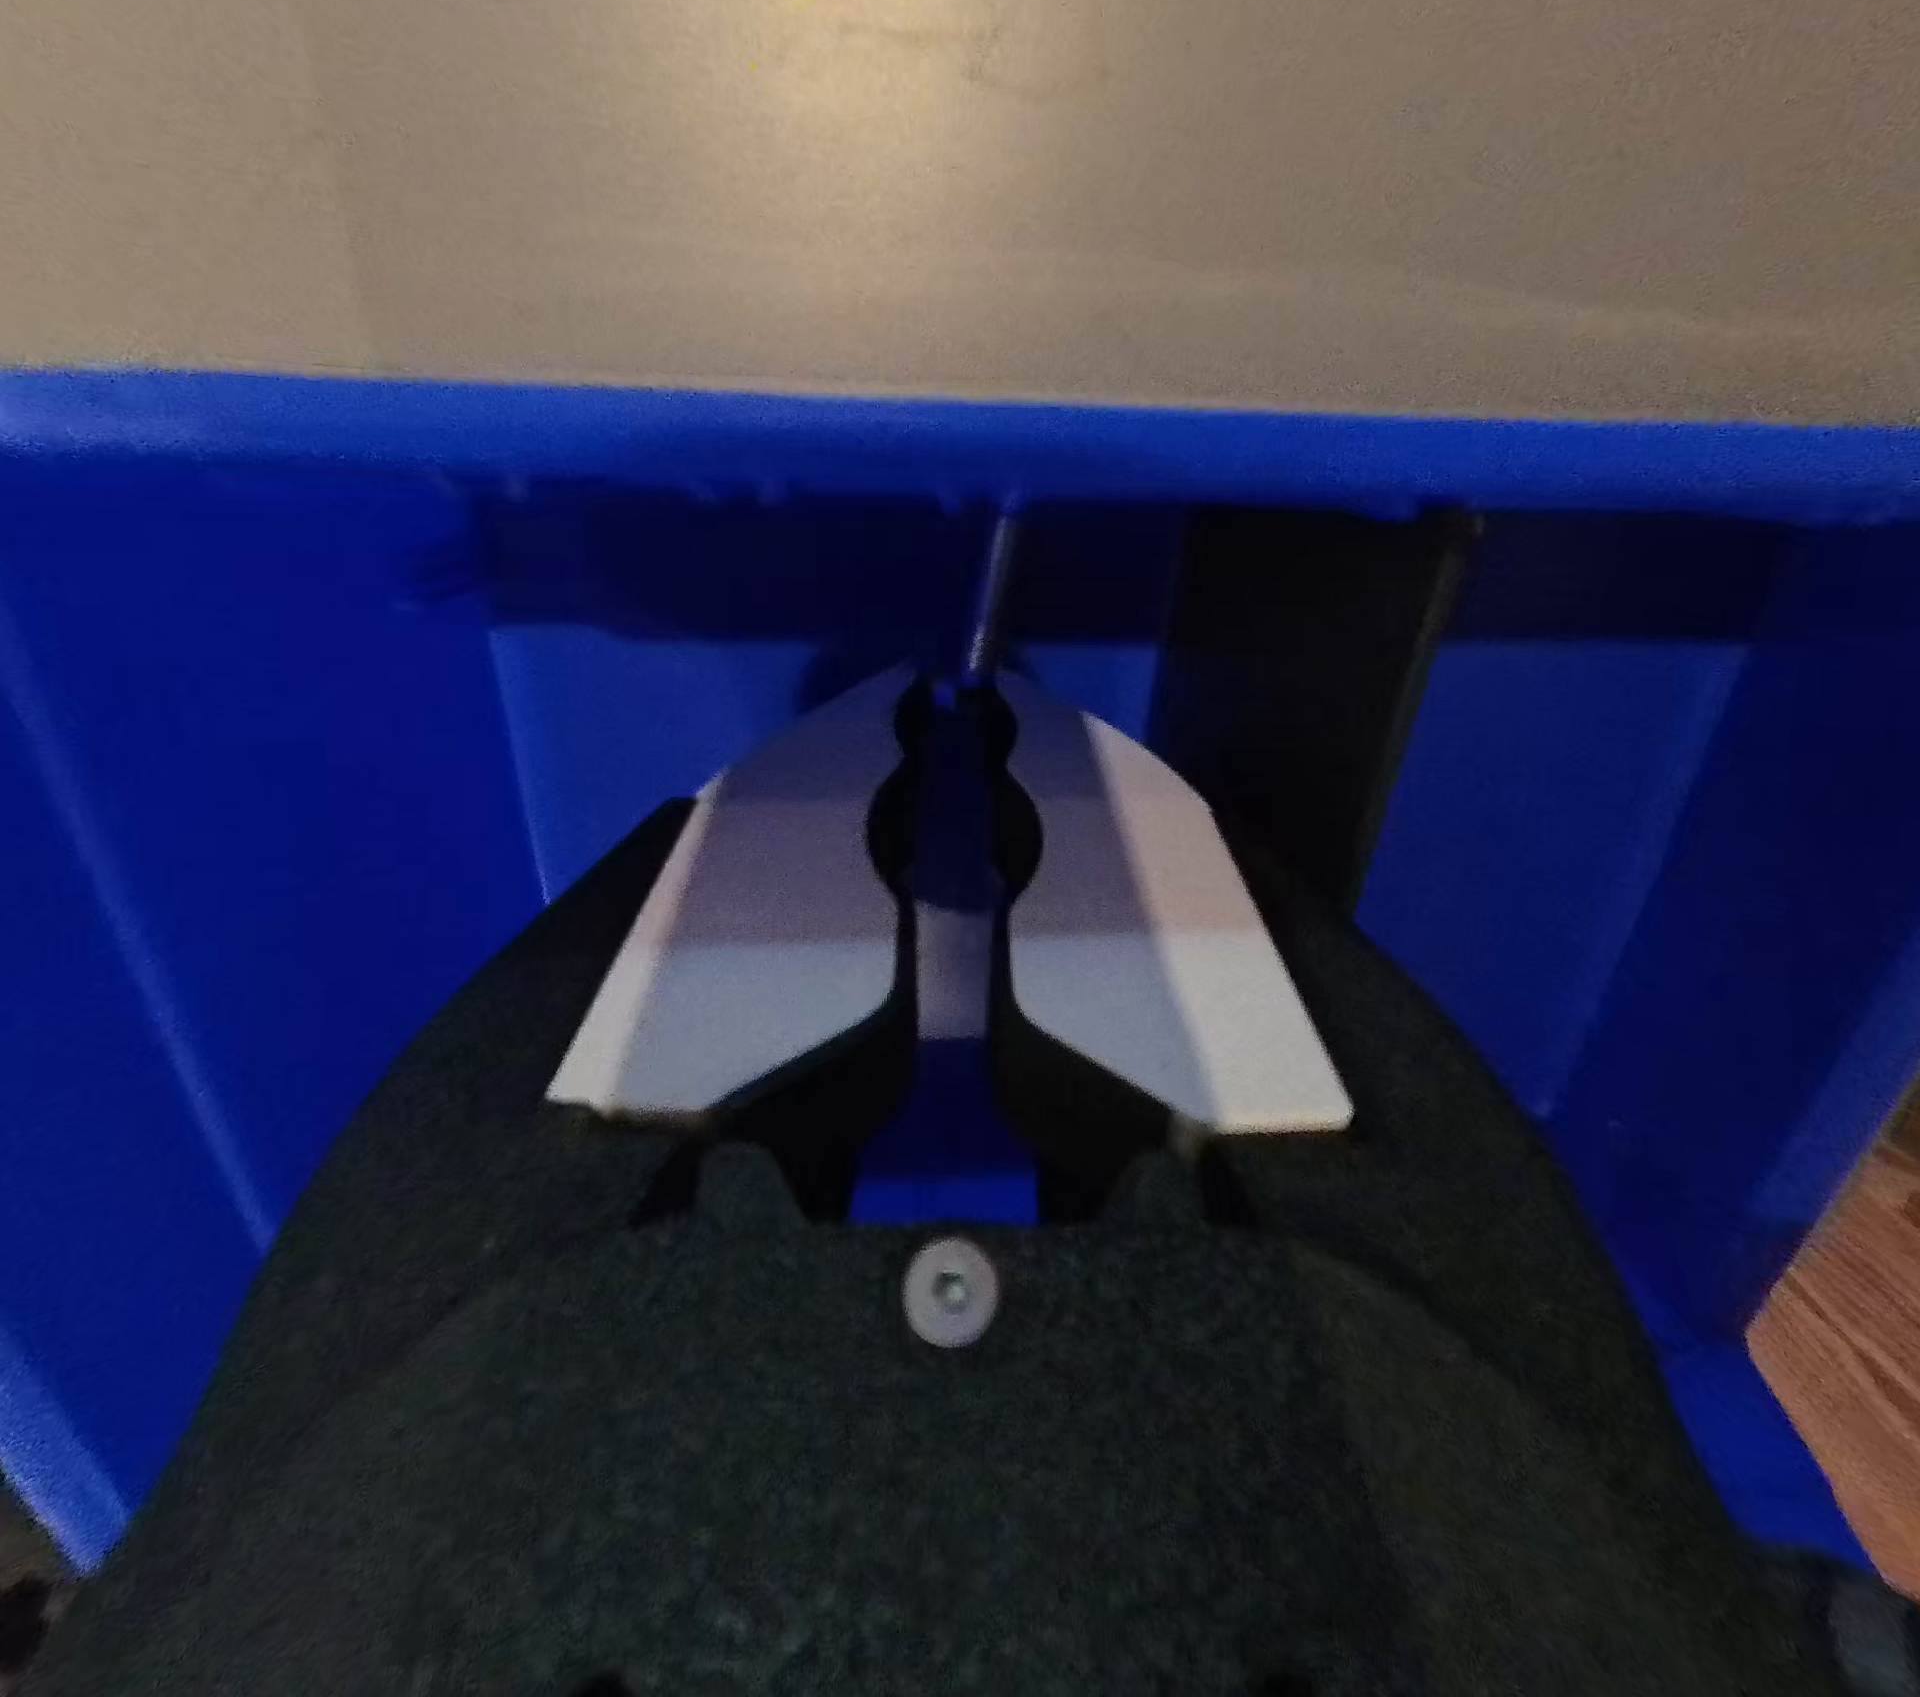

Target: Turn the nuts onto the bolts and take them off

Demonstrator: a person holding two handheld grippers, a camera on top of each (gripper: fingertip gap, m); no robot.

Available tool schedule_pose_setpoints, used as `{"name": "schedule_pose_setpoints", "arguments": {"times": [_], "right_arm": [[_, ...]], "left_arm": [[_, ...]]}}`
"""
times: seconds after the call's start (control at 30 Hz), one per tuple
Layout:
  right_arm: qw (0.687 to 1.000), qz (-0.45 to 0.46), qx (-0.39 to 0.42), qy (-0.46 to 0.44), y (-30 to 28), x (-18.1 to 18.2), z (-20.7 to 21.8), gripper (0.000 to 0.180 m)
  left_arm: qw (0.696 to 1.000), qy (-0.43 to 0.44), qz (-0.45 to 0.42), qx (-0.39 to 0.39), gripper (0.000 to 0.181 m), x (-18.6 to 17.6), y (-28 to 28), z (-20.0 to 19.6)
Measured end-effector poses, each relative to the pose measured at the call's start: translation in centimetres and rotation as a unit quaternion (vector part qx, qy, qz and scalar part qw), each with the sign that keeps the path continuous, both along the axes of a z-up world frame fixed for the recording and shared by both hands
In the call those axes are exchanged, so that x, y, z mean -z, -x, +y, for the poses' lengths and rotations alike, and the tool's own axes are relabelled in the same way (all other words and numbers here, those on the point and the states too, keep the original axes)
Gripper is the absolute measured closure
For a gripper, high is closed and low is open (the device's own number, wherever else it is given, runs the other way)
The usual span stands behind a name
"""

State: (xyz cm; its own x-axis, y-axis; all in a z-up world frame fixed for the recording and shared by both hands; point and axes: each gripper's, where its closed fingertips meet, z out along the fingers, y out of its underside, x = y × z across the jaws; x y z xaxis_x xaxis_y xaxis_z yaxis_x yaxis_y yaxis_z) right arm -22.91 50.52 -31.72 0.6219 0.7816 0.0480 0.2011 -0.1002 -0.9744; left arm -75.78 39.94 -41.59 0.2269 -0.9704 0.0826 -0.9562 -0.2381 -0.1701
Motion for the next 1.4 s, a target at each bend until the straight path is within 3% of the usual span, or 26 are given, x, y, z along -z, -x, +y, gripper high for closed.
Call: {"name": "schedule_pose_setpoints", "arguments": {"times": [0.47,0.83,1.17,1.4], "right_arm": [[1.0,0.007,0.0,0.0,0.1,0.0,0.1,0.087],[1.0,0.02,0.004,-0.007,-0.2,-0.4,0.0,0.084],[1.0,0.025,0.007,-0.011,-0.4,-0.6,0.0,0.083],[1.0,0.025,0.005,-0.013,-0.4,-0.6,-0.1,0.083]], "left_arm": [[1.0,-0.001,0.027,0.008,0.166,-0.3,0.7,0.0],[0.997,0.065,0.039,0.009,0.166,0.3,0.4,-0.5],[0.998,0.029,0.055,0.004,0.153,-0.2,0.9,0.3],[0.997,0.046,0.061,0.013,0.158,0.5,0.9,-0.1]]}}
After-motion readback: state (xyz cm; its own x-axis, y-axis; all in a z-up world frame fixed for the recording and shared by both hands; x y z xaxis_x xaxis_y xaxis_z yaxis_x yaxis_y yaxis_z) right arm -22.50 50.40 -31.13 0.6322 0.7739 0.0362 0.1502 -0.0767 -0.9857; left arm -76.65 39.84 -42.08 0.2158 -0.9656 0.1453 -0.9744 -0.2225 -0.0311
